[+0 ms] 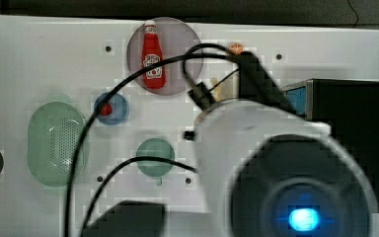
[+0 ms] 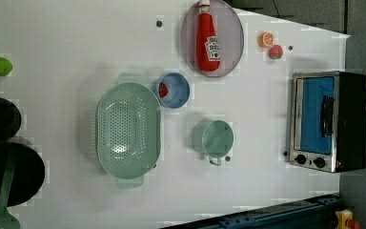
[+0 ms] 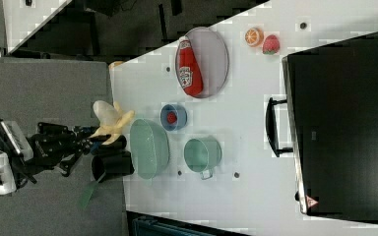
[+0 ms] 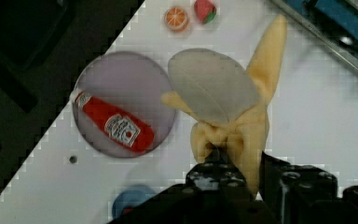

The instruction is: Pick banana from table and place on oven.

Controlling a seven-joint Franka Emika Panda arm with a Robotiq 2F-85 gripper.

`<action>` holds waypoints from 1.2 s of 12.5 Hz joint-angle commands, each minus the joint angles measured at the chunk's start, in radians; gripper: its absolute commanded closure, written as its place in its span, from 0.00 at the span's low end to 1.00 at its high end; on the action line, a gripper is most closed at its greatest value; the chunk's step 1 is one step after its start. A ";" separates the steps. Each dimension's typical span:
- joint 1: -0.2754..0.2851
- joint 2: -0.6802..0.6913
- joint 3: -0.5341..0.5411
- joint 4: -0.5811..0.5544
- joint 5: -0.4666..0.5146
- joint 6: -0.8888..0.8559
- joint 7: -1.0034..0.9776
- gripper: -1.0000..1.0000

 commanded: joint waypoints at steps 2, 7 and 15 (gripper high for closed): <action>-0.044 0.118 -0.179 -0.050 -0.004 -0.026 -0.127 0.81; -0.052 0.254 -0.456 -0.020 -0.005 0.091 -0.556 0.81; -0.052 0.396 -0.573 -0.012 0.000 0.266 -0.868 0.57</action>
